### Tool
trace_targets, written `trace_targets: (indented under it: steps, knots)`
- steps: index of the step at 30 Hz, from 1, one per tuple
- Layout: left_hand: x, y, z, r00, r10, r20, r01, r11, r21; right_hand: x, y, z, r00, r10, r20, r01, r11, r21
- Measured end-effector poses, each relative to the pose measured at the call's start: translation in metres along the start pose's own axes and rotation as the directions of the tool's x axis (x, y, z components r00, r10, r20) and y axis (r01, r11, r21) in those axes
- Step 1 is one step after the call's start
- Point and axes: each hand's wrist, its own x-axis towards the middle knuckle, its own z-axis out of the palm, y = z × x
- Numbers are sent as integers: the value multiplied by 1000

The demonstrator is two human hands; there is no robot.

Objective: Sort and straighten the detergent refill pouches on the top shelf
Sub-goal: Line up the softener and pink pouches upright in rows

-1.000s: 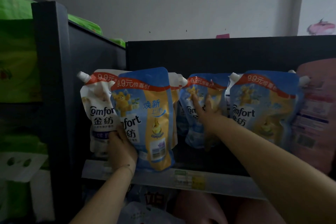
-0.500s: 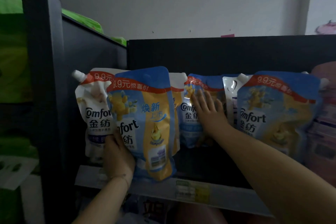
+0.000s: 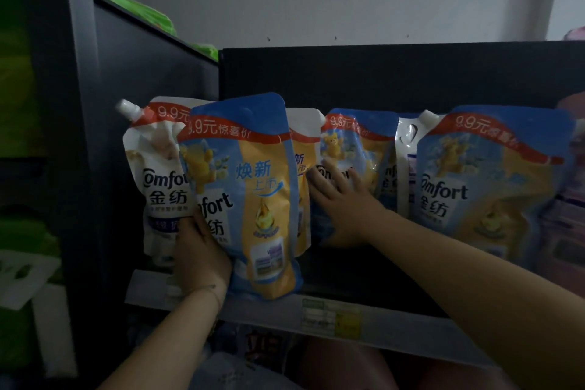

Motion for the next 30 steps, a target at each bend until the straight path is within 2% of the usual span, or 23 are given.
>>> trace_targets:
  steps: [4, 7, 10, 13, 17, 20, 21, 23, 24, 25, 27, 28, 30]
  knots:
    - [0, 2, 0, 1000, 15, -19, -15, 1000, -11, 13, -8, 10, 992, 127, 9, -126, 992, -8]
    - [0, 2, 1, 1000, 14, -18, -14, 1000, -5, 20, -12, 11, 982, 180, 48, -183, 982, 50]
    - [0, 2, 0, 1000, -12, -12, 12, 1000, -11, 30, -16, 12, 979, 192, 62, -198, 973, 118]
    - [1, 1, 0, 1000, -4, -8, 4, 1000, 0, 35, -19, 15, 981, 196, 7, -193, 960, 204]
    - [-2, 6, -3, 1000, -19, -4, 19, 1000, 4, 33, -22, 6, 989, 148, 24, -149, 950, 274]
    - [-2, 6, -3, 1000, -25, -2, 25, 1000, -13, 25, -28, -12, 981, 185, -58, -142, 890, 433]
    - [-2, 5, -2, 1000, -31, 0, 31, 999, -14, 19, -31, -20, 955, 257, -147, -151, 850, 505]
    - [-1, 4, -1, 999, -45, 4, 45, 999, -20, 6, -39, -33, 814, 479, -330, -155, 726, 670]
    - [-1, 5, -1, 999, -48, 6, 48, 998, -26, -2, -45, -38, 748, 561, -355, -104, 627, 772]
    - [-2, 6, -1, 999, -50, 12, 51, 998, -33, -10, -51, -43, 722, 597, -350, 24, 484, 875]
    - [-2, 5, -2, 999, -36, 30, 38, 997, -73, -24, -66, -55, 767, 561, -311, 263, 167, 950]
    - [-1, 4, -3, 998, -32, 46, 36, 994, -103, -30, -74, -57, 813, 504, -290, 299, 66, 952]
    - [-1, 7, -4, 998, -20, 62, 29, 989, -148, -42, -87, -59, 899, 390, -201, 260, -105, 960]
